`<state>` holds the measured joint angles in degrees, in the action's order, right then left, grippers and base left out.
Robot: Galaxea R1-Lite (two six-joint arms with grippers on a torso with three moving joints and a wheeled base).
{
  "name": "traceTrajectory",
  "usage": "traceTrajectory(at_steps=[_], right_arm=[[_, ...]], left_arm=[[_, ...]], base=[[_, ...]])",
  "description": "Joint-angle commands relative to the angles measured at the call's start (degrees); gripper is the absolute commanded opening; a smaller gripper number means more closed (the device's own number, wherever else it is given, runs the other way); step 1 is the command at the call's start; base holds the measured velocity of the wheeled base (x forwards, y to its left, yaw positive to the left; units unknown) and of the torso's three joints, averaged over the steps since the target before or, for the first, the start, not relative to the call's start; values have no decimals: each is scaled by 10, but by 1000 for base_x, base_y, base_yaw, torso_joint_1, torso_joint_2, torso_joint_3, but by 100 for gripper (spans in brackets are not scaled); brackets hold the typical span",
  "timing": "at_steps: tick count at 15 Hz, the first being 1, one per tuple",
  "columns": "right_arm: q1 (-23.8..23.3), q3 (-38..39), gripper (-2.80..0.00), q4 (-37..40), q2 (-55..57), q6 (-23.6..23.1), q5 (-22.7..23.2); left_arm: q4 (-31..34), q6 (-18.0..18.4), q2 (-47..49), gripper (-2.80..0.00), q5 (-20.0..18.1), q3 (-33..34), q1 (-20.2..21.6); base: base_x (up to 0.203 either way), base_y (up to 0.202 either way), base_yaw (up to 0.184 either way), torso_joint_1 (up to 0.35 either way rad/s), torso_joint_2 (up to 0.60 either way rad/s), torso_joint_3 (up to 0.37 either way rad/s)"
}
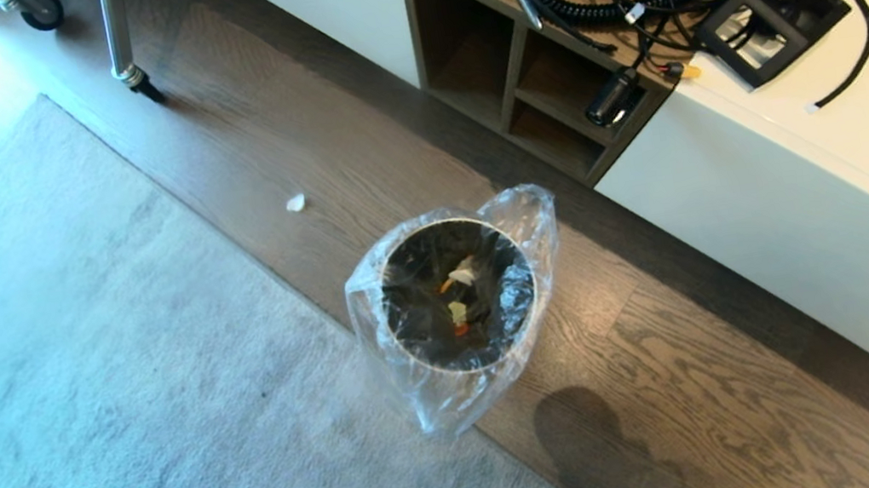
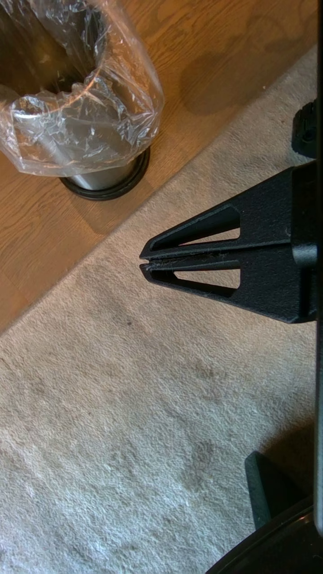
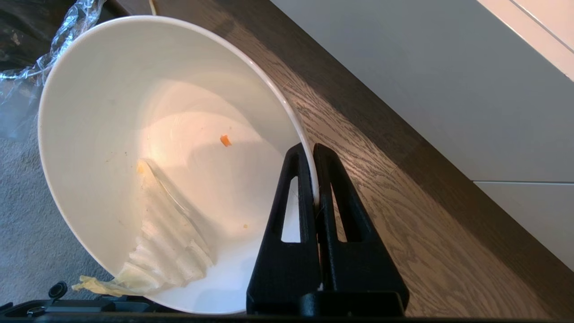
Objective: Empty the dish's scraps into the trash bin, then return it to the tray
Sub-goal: Put the bowl back to the table
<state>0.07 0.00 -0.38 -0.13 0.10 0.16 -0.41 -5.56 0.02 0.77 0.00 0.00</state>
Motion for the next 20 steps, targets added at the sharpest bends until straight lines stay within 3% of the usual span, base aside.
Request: traceTrajectory(at_steps=[1,11,20], right_arm=[[0,0,-280,-1,1,0,0],[0,0,-280,-1,1,0,0],[0,0,-280,0,1,0,0]], left_arm=[[0,-1,0,-280,0,0,0],[0,-1,0,-280,0,0,0],[0,-1,0,-280,0,0,0]], base=[[0,0,0,0,0,0],[0,0,0,0,0,0],[0,0,0,3,1,174]])
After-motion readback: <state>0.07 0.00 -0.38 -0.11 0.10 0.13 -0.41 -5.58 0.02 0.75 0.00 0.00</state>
